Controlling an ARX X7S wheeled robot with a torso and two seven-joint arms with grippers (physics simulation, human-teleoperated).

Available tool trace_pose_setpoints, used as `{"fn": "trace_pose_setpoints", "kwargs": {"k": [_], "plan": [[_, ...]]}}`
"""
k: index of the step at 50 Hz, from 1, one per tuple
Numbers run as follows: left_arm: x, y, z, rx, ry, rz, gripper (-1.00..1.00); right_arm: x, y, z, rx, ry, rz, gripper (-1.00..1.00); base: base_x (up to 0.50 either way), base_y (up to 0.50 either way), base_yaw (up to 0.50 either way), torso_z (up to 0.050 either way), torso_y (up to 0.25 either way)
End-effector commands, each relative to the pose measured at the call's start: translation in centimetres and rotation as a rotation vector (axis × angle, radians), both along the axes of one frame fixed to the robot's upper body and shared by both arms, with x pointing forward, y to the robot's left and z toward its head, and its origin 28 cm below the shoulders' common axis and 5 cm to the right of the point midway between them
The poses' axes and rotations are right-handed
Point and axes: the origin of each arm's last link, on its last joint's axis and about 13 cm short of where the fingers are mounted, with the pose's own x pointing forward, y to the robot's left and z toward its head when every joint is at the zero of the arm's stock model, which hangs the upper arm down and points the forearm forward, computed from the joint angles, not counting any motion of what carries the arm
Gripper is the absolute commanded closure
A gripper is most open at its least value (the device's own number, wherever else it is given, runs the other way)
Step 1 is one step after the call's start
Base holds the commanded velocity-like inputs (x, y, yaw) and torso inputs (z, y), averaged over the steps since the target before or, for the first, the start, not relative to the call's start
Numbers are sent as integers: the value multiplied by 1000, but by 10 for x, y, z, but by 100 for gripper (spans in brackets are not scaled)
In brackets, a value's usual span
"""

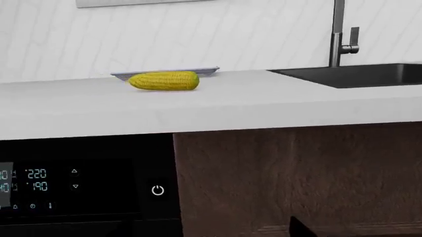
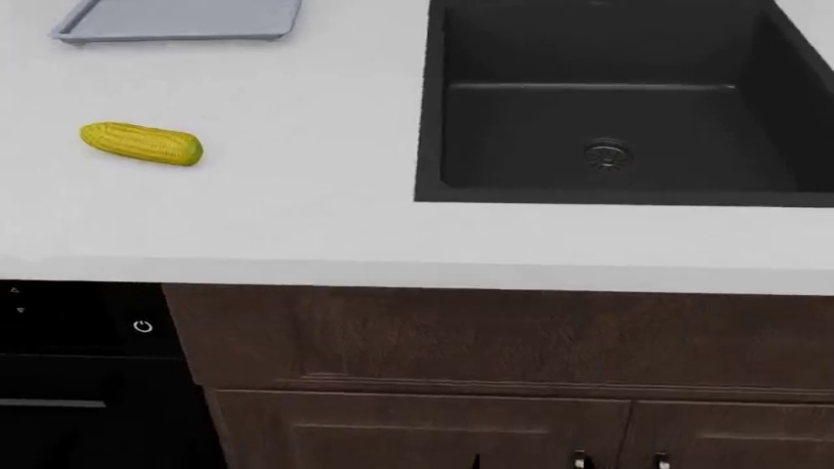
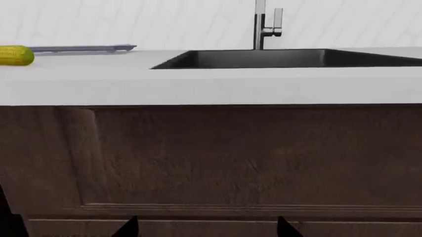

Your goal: Open the dishwasher door

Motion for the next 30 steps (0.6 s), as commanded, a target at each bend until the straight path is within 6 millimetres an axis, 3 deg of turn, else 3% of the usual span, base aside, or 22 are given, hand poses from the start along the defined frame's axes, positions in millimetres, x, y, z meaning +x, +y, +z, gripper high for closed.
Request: {"fn": "trace_pose_setpoints", "kwargs": {"k": [1, 30], "plan": [[-1, 0, -1, -8, 1, -2, -100, -1, 1, -1, 3, -1, 3, -100, 0, 500, 0, 0, 0], [0, 0, -3, -37, 8, -8, -100, -1, 1, 0, 21, -12, 2, -100, 0, 479, 0, 0, 0]]}}
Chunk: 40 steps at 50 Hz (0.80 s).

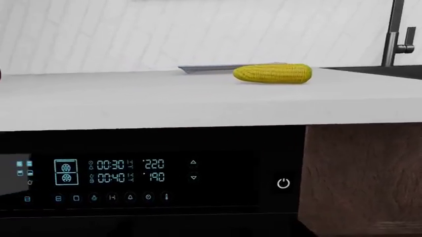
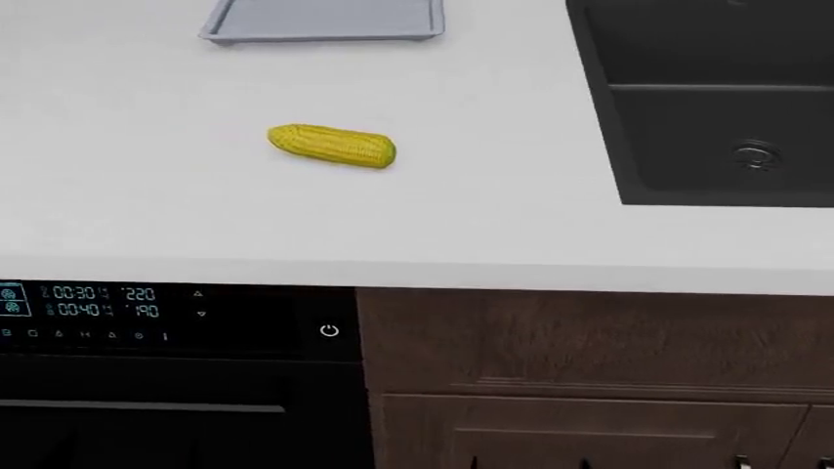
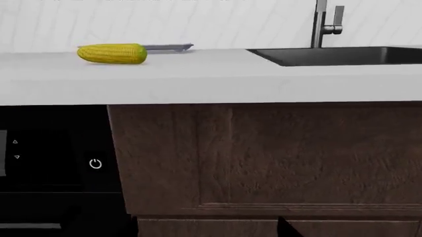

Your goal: Open the dishwasher door

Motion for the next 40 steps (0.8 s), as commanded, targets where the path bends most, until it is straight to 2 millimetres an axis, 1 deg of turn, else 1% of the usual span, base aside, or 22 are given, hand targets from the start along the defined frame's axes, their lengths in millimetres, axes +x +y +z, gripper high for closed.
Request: {"fn": "trace_pose_setpoints", "kwargs": {"k": [1, 14, 33, 40], "plan": [[0, 0, 0, -8, 0, -3, -100, 1, 0, 2, 18, -13, -5, -100, 0, 0, 0, 0, 0], [1, 0, 0, -12, 1, 15, -100, -2, 0, 1, 21, -13, -5, -100, 0, 0, 0, -1, 0], [1, -1, 0, -17, -16, 2, -100, -3, 1, 1, 17, -13, -1, -100, 0, 0, 0, -50, 0], [-1, -1, 1, -25, -11, -4, -100, -5, 1, 4, 19, -16, -3, -100, 0, 0, 0, -50, 0]]}}
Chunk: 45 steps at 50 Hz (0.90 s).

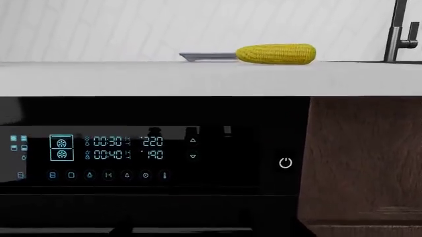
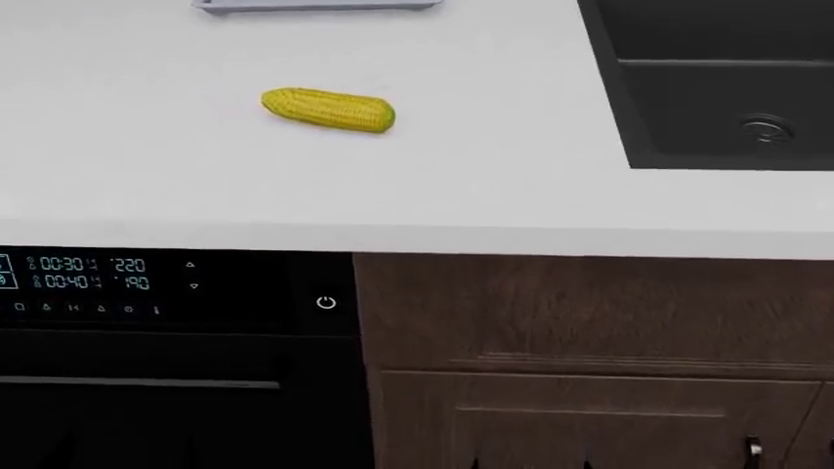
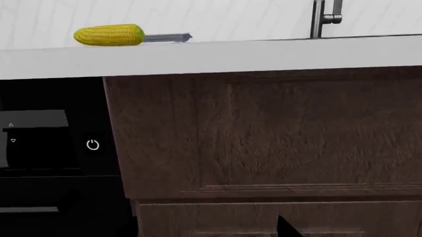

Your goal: Open the dishwasher door

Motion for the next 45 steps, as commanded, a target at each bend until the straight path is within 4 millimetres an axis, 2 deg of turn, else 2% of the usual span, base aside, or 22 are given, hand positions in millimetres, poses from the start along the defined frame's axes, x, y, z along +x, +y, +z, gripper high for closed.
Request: {"fn": "trace_pose_setpoints", "kwargs": {"k": [1, 45], "plan": [[-1, 0, 2, -4, -2, -6, -100, -1, 1, 2, 2, -3, 1, -100, 0, 0, 0, -50, 0], [-1, 1, -1, 3, -4, -2, -100, -1, 1, 4, 1, -7, -1, -100, 0, 0, 0, -50, 0]]}}
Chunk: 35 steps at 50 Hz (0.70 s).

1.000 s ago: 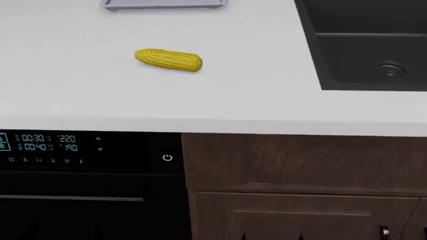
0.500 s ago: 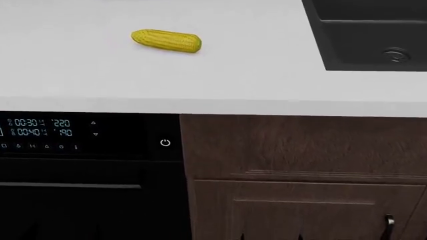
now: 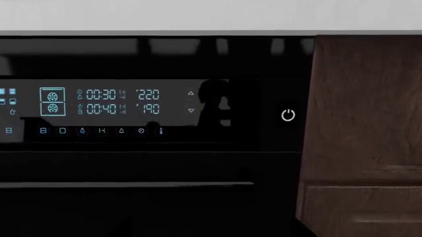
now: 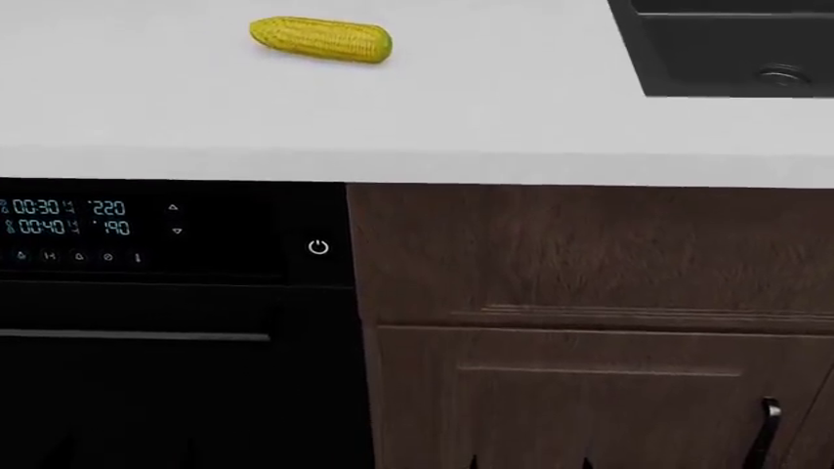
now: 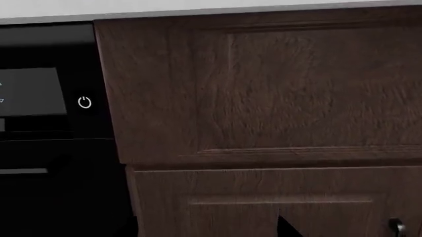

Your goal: Open the dishwasher door

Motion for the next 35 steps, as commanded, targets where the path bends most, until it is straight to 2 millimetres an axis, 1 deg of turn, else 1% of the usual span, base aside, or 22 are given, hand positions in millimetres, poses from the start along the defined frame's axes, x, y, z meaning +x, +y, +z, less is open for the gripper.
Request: {"fn": "trace_pose_setpoints", "kwargs": {"k": [1, 16, 35], "plan": [[1, 0, -1, 5, 0, 3, -100, 0, 0, 0, 0, 0, -1, -100, 0, 0, 0, -50, 0], [0, 1, -3, 8, 4, 4, -100, 1, 0, -1, 1, 1, 0, -100, 0, 0, 0, -50, 0], [-1, 1, -2, 11, 5, 4, -100, 0, 0, 0, 2, 1, -2, -100, 0, 0, 0, -50, 0]]}}
